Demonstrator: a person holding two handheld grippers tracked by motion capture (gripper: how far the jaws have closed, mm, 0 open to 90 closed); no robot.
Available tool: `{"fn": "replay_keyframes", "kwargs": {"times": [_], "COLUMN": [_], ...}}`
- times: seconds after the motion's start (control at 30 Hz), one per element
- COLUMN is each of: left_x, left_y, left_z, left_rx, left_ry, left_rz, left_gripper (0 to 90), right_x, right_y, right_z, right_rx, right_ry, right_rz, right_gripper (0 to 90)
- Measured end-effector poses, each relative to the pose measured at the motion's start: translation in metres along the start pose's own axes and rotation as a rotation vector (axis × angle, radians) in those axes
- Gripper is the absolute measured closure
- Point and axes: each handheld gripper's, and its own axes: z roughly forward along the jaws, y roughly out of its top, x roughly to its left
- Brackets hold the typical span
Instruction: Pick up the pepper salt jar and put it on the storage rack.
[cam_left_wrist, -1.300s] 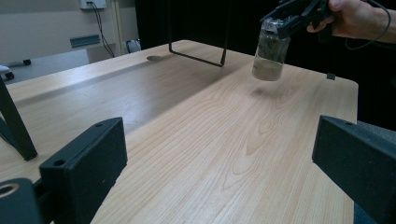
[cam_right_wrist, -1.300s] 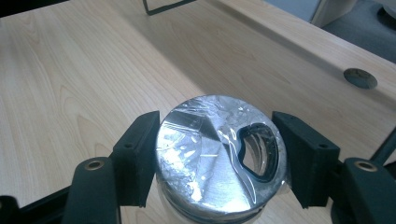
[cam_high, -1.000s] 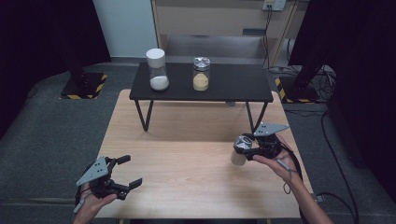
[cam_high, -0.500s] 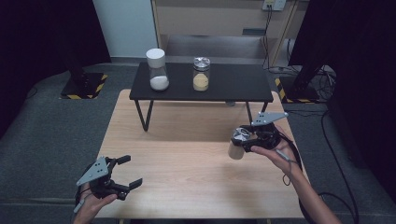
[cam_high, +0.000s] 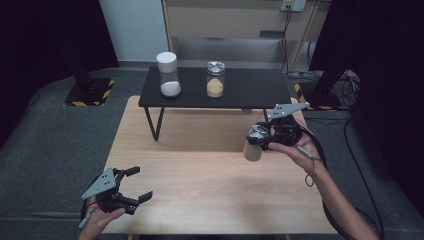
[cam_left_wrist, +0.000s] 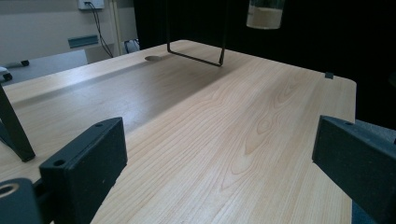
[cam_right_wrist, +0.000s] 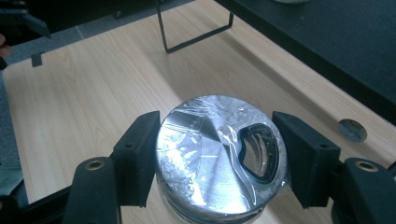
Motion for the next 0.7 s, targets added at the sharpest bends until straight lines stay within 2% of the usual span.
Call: {"fn": "replay_keyframes", "kwargs": {"times": [0.3,0.7], "left_x": [0.000,0.001], "left_y": [0.000,0.000], "left_z": [0.000,0.000], "left_rx": [0.001,-0.001], "left_ry": [-0.002,-0.002], "left_rz": [-0.001,-0.003], "left_gripper": [2.0,2.0], "right_x": [-0.006,-0.020], "right_y": [0.024,0.057], "right_z": [-0.007,-0.016], "right_rx": [-0.002,-0.002], "right_ry": [0.008,-0.015], "right_rz": [0.002,0.009], "right_gripper": [35.7,35.7]}}
